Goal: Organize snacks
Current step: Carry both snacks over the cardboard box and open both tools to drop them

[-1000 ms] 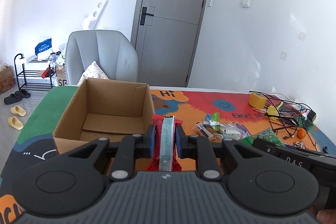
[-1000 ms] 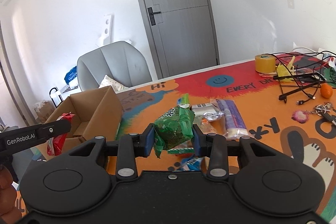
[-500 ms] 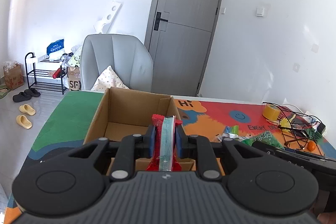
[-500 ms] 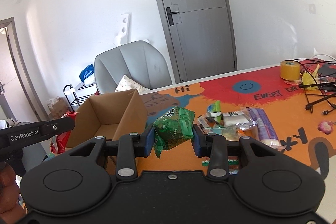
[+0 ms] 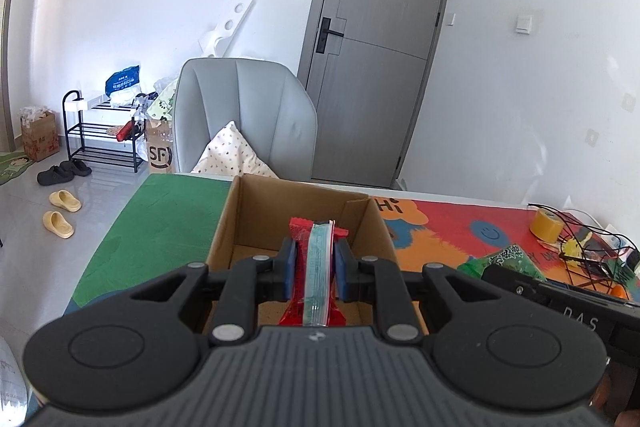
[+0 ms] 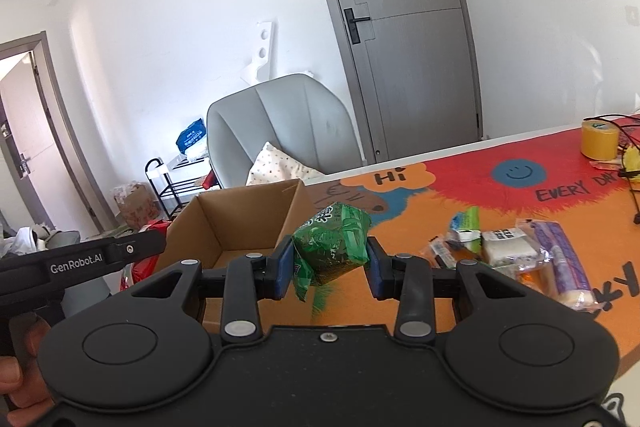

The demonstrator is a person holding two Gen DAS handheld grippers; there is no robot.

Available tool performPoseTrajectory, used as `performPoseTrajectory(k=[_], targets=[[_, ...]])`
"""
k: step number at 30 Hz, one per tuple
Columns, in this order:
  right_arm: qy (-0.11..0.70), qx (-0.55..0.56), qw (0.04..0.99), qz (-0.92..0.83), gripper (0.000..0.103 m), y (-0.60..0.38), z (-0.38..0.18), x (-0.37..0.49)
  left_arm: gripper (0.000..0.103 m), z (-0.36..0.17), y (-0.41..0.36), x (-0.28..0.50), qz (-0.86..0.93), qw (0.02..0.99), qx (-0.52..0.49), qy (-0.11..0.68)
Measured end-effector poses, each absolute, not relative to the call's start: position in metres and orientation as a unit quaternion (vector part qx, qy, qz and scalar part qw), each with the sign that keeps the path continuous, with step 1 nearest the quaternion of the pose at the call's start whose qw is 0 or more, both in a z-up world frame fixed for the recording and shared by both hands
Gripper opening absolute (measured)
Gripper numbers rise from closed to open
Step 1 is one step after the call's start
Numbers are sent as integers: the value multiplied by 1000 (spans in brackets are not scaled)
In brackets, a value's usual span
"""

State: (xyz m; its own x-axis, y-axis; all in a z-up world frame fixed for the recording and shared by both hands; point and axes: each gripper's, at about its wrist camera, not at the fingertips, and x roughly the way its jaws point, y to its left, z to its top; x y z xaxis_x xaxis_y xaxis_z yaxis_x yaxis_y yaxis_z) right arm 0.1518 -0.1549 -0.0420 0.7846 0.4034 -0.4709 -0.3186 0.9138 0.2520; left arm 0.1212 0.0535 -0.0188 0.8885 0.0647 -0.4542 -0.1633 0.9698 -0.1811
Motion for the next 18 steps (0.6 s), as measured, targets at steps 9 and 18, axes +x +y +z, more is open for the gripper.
performPoseTrajectory(k=[9,18], targets=[[274,82,934,213,37,-130,-42,171,19,-29,75,138,64,958,-115,255],[289,77,923,242,37,-106,-50,180,22,-27,93,134,82,956,-126,251]])
